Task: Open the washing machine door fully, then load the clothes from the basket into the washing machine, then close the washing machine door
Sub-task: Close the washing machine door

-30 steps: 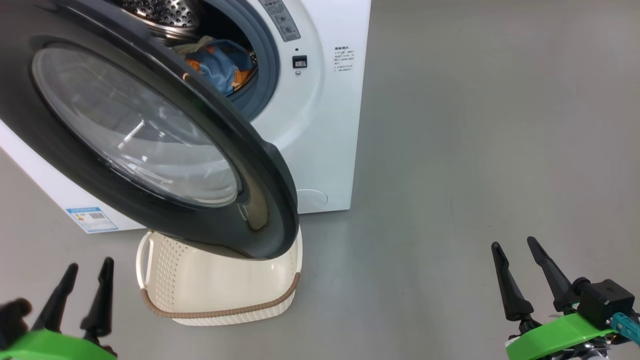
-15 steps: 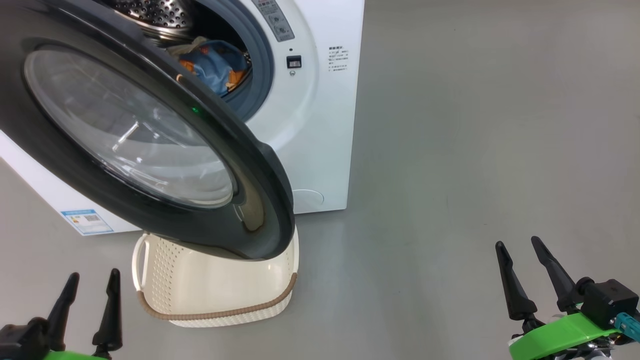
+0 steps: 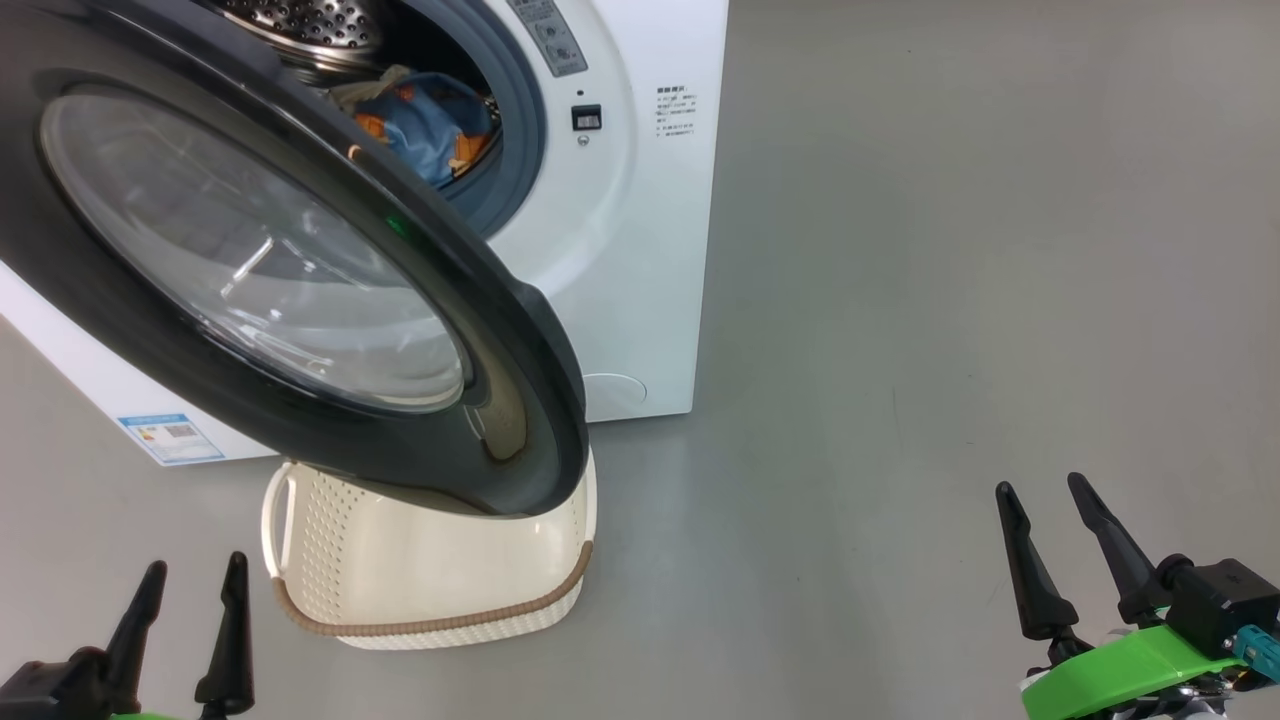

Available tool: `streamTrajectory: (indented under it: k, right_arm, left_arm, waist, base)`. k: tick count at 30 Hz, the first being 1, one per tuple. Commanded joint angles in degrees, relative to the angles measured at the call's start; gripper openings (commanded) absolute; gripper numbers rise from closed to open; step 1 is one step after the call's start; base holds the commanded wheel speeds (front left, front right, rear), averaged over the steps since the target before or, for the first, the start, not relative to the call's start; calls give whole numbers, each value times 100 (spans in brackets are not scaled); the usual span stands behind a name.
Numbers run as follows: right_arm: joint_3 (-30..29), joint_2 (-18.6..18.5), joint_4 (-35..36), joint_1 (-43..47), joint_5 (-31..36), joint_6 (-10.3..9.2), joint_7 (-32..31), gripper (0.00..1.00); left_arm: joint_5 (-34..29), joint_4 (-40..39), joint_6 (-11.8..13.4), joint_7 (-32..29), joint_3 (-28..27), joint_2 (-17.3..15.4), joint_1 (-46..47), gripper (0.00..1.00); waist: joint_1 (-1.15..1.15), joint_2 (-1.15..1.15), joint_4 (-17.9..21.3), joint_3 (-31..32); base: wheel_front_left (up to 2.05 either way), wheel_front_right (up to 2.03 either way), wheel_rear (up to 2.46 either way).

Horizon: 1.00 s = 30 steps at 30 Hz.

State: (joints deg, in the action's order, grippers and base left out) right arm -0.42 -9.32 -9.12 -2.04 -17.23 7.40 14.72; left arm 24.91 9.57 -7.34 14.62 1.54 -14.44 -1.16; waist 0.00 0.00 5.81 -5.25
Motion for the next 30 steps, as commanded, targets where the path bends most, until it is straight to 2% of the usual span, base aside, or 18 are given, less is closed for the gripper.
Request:
streamTrajectory:
  k: [1,7,8,9,10,11,13,22,30]
  right_arm:
    - [112,-63,120,-24,45,9,28,100]
    - [112,-36,125,-49,58,9,28,100]
    - [121,-26,127,-57,61,9,28,97]
    - [141,-21,128,-68,58,9,28,70]
    - [166,-19,127,-78,54,9,28,47]
    - [192,-19,123,-89,48,9,28,36]
    - [255,-19,112,-116,33,9,28,0]
    - [700,-6,141,-628,-46,9,28,0]
    - [1325,7,751,-1504,-126,9,28,0]
  left_arm:
    - [-66,-102,-14,38,-227,-129,133,100]
    - [-102,-134,-14,38,-230,-113,145,100]
    - [-106,-131,-14,38,-237,-105,150,100]
    - [-106,-127,-14,38,-244,-94,153,100]
    - [-107,-120,-14,38,-242,-85,153,100]
    - [-110,-111,-14,38,-241,-75,149,100]
    - [-112,-89,-14,38,-254,-46,137,100]
    - [-112,-94,-14,38,-344,81,-4,100]
    - [-186,-184,-14,38,-409,140,-112,100]
  waist:
    - [0,0,-3,1]
    - [0,0,-38,5]
    - [0,0,-46,10]
    - [0,0,-55,19]
    - [0,0,-67,34]
    - [0,0,-80,52]
    - [0,0,-113,97]
    - [0,0,-251,261]
    - [0,0,-494,340]
  base:
    - [0,0,0]
    - [0,0,0]
    - [0,0,0]
    - [0,0,0]
    - [0,0,0]
    - [0,0,0]
    - [0,0,0]
    - [0,0,0]
    - [0,0,0]
